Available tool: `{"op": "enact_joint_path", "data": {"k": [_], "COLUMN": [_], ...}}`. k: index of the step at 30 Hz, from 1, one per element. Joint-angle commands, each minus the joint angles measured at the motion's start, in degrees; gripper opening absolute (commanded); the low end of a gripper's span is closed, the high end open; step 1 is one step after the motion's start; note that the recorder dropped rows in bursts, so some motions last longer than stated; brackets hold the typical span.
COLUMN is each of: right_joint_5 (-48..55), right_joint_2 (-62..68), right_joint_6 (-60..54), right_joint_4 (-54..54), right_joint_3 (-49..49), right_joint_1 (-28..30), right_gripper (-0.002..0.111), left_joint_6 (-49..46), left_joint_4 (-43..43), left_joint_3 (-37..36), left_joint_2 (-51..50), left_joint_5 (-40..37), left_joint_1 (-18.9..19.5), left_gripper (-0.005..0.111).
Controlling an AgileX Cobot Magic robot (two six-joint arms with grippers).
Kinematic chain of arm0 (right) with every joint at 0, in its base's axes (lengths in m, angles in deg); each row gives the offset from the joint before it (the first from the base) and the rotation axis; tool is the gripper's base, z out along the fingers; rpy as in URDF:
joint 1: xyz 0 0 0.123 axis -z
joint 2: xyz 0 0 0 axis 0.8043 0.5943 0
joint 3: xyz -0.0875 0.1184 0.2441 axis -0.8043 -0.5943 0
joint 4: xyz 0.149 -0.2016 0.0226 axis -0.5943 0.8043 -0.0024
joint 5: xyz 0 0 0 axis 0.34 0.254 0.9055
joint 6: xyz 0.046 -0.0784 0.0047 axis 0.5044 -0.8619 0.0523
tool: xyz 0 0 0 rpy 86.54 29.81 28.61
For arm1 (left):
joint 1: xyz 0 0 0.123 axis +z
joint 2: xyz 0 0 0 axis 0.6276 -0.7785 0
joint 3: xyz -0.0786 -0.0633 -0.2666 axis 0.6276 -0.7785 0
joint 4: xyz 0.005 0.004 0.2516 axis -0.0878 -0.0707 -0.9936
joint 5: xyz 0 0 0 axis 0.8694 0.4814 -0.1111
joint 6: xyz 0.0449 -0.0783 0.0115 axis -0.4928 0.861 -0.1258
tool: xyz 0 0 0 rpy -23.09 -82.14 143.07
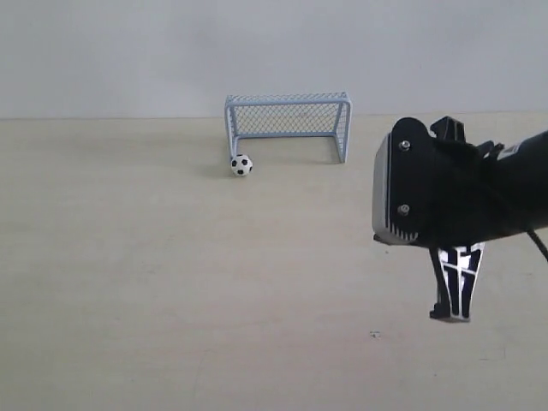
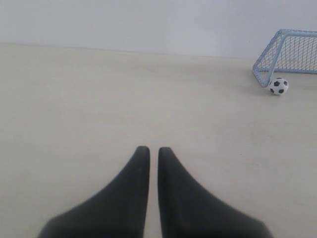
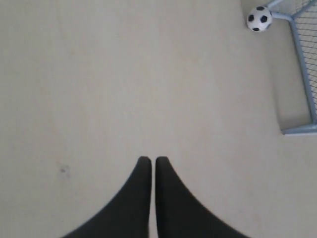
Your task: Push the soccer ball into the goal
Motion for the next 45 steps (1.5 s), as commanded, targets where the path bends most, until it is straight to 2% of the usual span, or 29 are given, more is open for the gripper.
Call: {"op": "enact_joint_path", "data": {"k": [1, 5, 10, 22, 27, 33, 35, 39, 45], "right_joint_5": [-1.74, -2.87, -1.92, -2.64, -3.8, -12.82, -13.93, -11.73, -14.62], "right_joint_2": [-3.67, -5.29, -5.78, -5.78, -5.78, -11.43, -14.89, -20.31, -33.08], "right_joint_6": [9.15, 18.56, 28.53, 29.27, 35.46, 40.45, 43.81, 55.94, 60.9], "right_joint_4": [-2.03, -2.13, -3.54, -2.96, -4.18, -4.45, -4.45, -4.81, -5.27], "right_joint_3": [-3.4, -3.83, -3.83, -3.83, -3.83, -3.83, -3.83, -4.3, -12.82], "right_joint_1": [-5.12, -8.37, -8.61, -8.61, -8.48, -8.04, -4.26, 7.22, 19.08], "right_gripper": [0.0, 0.0, 0.0, 0.0, 0.0, 0.0, 0.0, 0.0, 0.0], "left_joint_6": [0.3, 0.3, 0.3, 0.3, 0.3, 0.3, 0.3, 0.3, 0.3], "left_joint_4": [-0.07, -0.07, -0.07, -0.07, -0.07, -0.07, -0.07, -0.07, -0.07], "left_joint_3": [0.23, 0.23, 0.23, 0.23, 0.23, 0.23, 0.23, 0.23, 0.23], "left_joint_2": [0.13, 0.13, 0.13, 0.13, 0.13, 0.13, 0.13, 0.13, 0.13], "left_joint_5": [0.52, 0.52, 0.52, 0.52, 0.53, 0.42, 0.42, 0.42, 0.53], "left_joint_1": [0.11, 0.11, 0.11, 0.11, 0.11, 0.11, 0.11, 0.11, 0.11], "left_gripper": [0.006, 0.006, 0.006, 0.006, 0.006, 0.006, 0.006, 0.006, 0.006]}}
